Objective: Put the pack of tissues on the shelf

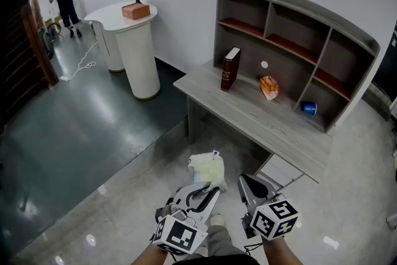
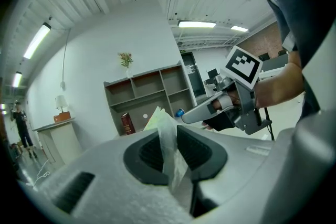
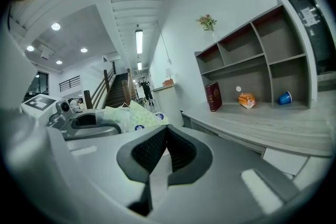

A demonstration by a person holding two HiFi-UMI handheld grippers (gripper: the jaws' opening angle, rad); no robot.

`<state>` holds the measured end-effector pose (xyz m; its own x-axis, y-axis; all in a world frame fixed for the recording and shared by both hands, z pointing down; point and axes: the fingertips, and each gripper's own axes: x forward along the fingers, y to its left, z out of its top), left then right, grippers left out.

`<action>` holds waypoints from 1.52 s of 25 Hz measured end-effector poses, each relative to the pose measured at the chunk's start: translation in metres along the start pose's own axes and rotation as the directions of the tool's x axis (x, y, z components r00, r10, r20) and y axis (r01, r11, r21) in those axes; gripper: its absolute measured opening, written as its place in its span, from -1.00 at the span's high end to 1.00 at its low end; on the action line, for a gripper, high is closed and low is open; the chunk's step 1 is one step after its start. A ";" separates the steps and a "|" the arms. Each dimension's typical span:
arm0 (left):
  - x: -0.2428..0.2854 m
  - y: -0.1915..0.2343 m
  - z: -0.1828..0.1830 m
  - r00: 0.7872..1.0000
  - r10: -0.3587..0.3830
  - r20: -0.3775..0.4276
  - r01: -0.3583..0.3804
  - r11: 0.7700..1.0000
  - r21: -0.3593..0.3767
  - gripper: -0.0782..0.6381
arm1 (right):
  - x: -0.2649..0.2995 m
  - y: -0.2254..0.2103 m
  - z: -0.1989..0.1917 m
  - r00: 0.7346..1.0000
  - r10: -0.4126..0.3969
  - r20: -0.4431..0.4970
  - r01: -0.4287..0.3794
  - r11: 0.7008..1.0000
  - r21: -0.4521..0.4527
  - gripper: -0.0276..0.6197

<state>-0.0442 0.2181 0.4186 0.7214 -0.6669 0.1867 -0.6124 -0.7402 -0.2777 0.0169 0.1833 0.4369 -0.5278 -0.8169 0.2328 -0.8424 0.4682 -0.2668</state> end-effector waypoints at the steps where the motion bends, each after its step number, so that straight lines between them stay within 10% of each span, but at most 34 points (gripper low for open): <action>1: 0.005 0.006 0.001 1.000 0.005 -0.001 -0.005 1.000 0.006 0.64 | 0.006 -0.004 0.004 1.000 0.003 0.004 -0.003 1.000 -0.002 0.91; 38: 0.213 0.127 0.023 1.000 0.003 -0.022 -0.001 0.997 0.081 0.65 | 0.148 -0.164 0.100 0.998 0.054 0.021 -0.054 0.998 -0.009 0.91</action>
<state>0.0392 -0.0156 0.4017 0.7126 -0.6705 0.2065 -0.5847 -0.7302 -0.3535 0.0872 -0.0481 0.4219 -0.5704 -0.7972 0.1979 -0.8134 0.5149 -0.2706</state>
